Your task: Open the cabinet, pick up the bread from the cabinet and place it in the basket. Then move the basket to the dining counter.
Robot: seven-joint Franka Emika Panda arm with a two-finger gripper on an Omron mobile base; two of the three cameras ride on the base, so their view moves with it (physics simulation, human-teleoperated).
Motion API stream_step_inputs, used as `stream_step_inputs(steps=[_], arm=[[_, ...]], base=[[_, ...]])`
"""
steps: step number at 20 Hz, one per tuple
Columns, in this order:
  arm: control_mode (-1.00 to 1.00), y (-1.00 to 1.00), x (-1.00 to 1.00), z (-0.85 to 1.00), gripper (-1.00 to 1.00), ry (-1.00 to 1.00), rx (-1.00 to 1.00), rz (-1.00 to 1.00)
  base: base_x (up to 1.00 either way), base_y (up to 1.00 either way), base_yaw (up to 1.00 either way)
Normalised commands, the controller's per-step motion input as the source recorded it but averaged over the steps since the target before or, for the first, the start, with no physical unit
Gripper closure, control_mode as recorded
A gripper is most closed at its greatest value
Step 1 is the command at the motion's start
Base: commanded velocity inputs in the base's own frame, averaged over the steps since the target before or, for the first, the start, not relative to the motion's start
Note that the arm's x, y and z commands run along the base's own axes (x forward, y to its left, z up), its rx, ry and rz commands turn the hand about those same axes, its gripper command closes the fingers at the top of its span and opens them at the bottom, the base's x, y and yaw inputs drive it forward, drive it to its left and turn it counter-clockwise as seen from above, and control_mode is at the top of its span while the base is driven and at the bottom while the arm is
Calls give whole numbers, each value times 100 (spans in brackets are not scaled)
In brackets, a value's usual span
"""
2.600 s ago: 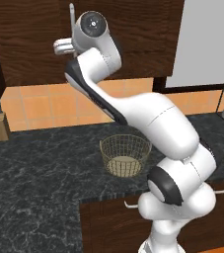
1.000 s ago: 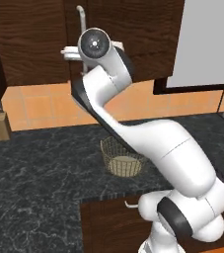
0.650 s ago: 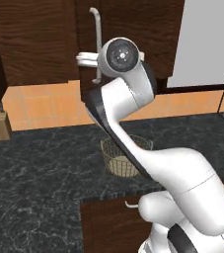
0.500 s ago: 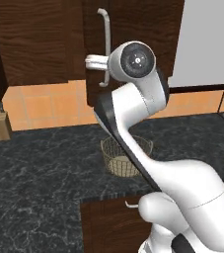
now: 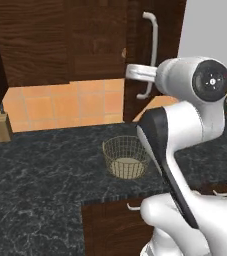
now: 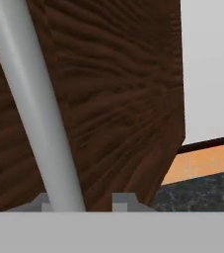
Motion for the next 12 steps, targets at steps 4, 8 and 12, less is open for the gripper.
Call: stream_step_inputs(steps=[4, 8, 12], arm=[[-100, -100, -48, -6, 100, -14, 4, 3], [-100, -100, -26, -3, 100, -2, 6, 0], [-100, -100, -12, -3, 100, 0, 8, 0]], base=[[0, 0, 0], [0, 0, 0], [0, 0, 0]])
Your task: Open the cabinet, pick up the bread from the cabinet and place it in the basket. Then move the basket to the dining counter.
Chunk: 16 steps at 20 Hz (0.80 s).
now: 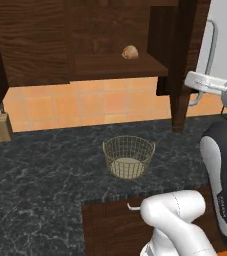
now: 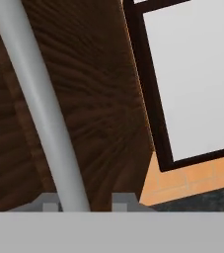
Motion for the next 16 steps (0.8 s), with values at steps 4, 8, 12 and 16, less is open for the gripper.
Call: stream_step_inputs(steps=[4, 8, 12, 16], arm=[[-100, -100, -5, -7, 100, 0, 10, 1], [-100, -100, -1, -8, 100, 0, 11, 2], [-100, -100, 1, -17, 100, 0, 13, 2], [-100, -100, 20, -19, 100, 0, 16, 7]], base=[[0, 0, 0], [0, 0, 0], [0, 0, 0], [0, 0, 0]])
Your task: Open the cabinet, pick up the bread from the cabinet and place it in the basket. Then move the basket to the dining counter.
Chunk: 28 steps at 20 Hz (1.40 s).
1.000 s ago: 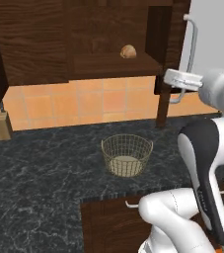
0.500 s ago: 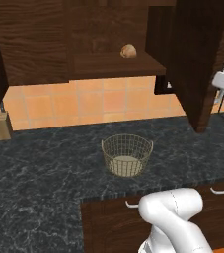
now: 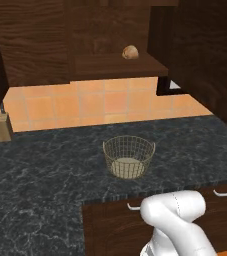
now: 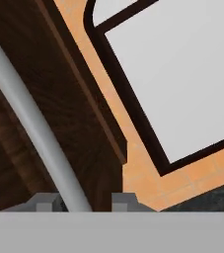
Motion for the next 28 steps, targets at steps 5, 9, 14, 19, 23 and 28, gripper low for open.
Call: stream_step_inputs(steps=[5, 9, 14, 19, 23, 28], arm=[[-100, -100, 34, -25, 100, 0, 16, 8], [-100, -100, -34, -10, 100, -16, 12, 6], [-100, -65, -100, 31, 100, -31, 8, 1], [-100, 52, -83, -20, 100, -24, 4, -7], [-100, 100, 35, -99, 100, -17, 0, -20], [-100, 100, -5, -33, 100, -46, -3, -29]], base=[[0, 0, 0], [0, 0, 0], [0, 0, 0], [0, 0, 0], [0, 0, 0], [0, 0, 0]])
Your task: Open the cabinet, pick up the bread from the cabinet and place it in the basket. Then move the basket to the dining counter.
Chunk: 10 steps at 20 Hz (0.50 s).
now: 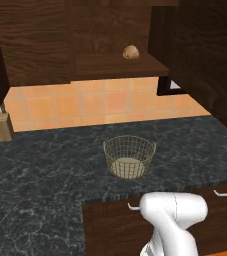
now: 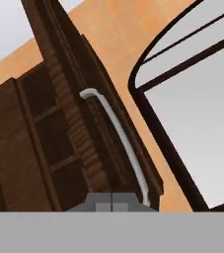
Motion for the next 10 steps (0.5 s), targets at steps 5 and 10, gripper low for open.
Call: stream_step_inputs(steps=[5, 10], arm=[[-100, 100, 1, -14, 100, -31, -15, -22], [-100, 100, 62, -34, 100, -8, -17, -25]], base=[[0, 0, 0], [0, 0, 0]])
